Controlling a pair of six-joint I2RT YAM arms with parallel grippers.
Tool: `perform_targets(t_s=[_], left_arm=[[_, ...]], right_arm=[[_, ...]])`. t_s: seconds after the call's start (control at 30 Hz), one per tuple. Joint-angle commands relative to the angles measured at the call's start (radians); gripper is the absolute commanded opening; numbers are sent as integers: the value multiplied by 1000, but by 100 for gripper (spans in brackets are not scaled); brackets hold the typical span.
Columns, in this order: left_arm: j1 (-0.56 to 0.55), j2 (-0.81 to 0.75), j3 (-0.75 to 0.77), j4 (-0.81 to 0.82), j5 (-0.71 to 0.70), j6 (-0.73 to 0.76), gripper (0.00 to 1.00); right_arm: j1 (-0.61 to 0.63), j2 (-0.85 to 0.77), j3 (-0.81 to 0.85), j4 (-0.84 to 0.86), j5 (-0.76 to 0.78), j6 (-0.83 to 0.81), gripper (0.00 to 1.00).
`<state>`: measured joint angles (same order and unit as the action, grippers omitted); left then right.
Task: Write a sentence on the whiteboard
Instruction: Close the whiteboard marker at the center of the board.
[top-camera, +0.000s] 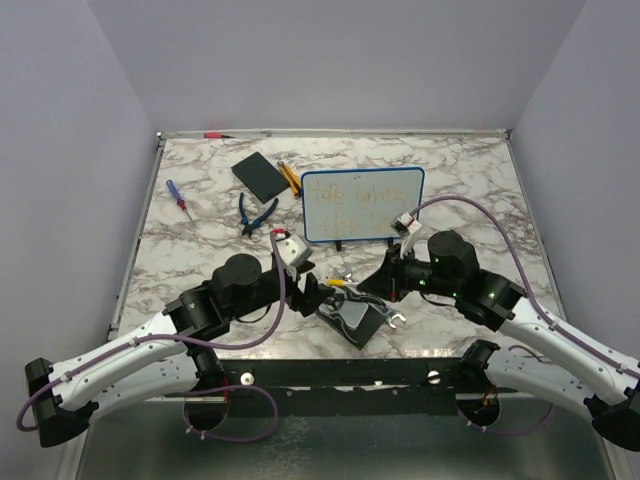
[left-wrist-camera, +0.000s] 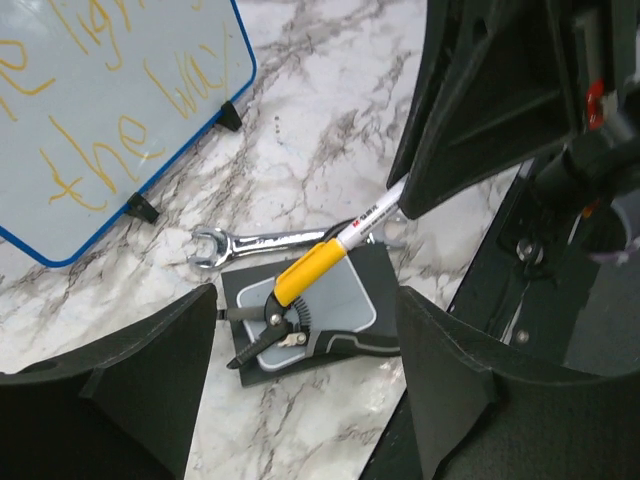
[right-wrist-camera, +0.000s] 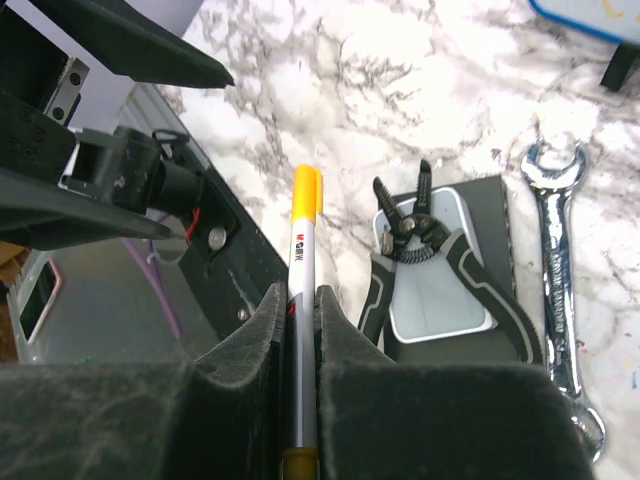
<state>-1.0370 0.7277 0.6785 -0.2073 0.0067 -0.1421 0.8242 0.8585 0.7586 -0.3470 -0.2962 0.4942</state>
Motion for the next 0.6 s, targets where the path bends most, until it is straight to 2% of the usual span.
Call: perform_targets(t_s=[0.0, 0.23, 0.4, 0.57], left_arm=[[85, -4, 14, 192, 21, -268, 75], [349, 6, -54, 453, 223, -676, 78], [414, 24, -160, 754, 331, -872, 78], [433, 38, -214, 903, 380, -980, 78]], right_arm=[[-40, -69, -72, 221, 6, 26, 1], [-81, -190, -112, 404, -71, 31, 0], [-81, -185, -126, 505, -122, 43, 1], [-82, -157, -141, 603, -155, 60, 1]])
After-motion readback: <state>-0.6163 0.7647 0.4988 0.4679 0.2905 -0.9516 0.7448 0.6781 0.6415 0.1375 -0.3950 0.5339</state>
